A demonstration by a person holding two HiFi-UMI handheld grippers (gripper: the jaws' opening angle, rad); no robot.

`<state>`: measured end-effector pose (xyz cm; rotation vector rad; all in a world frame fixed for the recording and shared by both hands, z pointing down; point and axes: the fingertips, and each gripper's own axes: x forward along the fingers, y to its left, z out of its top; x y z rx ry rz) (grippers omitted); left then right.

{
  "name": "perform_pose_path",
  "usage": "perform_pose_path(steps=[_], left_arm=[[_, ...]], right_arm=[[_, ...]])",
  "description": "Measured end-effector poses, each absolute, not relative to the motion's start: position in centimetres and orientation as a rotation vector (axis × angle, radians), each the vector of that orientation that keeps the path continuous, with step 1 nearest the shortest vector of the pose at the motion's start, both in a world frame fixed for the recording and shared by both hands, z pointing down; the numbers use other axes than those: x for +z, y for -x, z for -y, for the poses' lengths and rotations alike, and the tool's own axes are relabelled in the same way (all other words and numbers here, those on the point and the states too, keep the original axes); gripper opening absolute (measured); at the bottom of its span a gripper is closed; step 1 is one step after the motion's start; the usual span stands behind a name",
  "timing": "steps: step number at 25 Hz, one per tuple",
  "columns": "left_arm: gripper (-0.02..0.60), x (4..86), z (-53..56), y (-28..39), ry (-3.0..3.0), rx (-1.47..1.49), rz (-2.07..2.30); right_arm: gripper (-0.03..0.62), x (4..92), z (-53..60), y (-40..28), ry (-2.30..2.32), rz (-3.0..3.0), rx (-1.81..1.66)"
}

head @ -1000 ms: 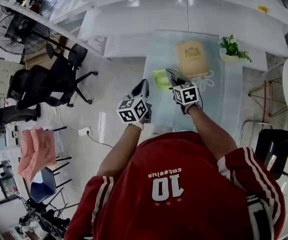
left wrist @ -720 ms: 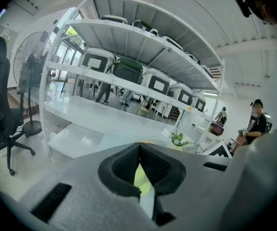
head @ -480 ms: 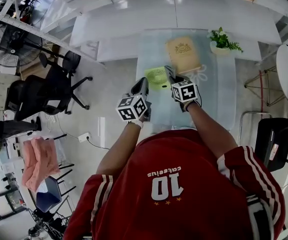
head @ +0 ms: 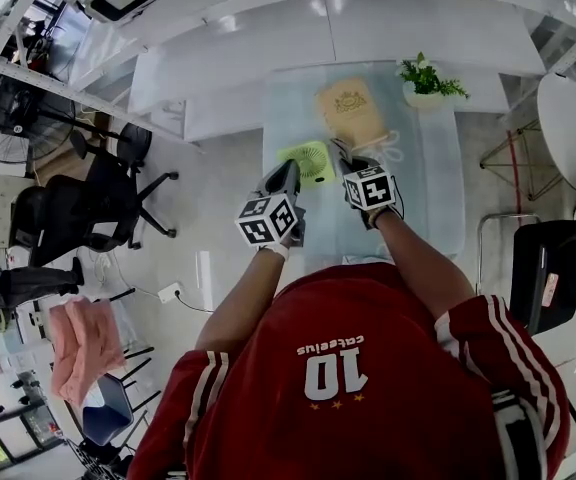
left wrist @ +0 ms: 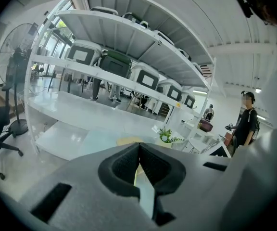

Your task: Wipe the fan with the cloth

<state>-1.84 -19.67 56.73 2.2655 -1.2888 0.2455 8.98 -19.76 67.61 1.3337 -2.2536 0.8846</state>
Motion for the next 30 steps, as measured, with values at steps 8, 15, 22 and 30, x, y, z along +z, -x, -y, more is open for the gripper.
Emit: perform_pose_path(steps=[8,15,22,30], left_arm=[[0.006,56.5,19.5,3.4,-2.241,0.219,1.326],[0.006,56.2,19.2,5.7,-2.197,0.190,1.385],[0.006,55.8,19.3,7.0,-2.179,0.162,1.424],[0.006,56.1,18.9,9.0,-2.129,0.150,1.473]], right_arm=[[0.021,67.4,19.8,-8.2,-1.322,2.260,0.861],[0.021,66.5,20.5,-7.3,-1.331,2.283,0.824],[0.021,65.7,20.6,-5.0,-1.265,2.322,0.786],[0.021,65.8,20.3,-2.6,-1.188,2.350,0.775]])
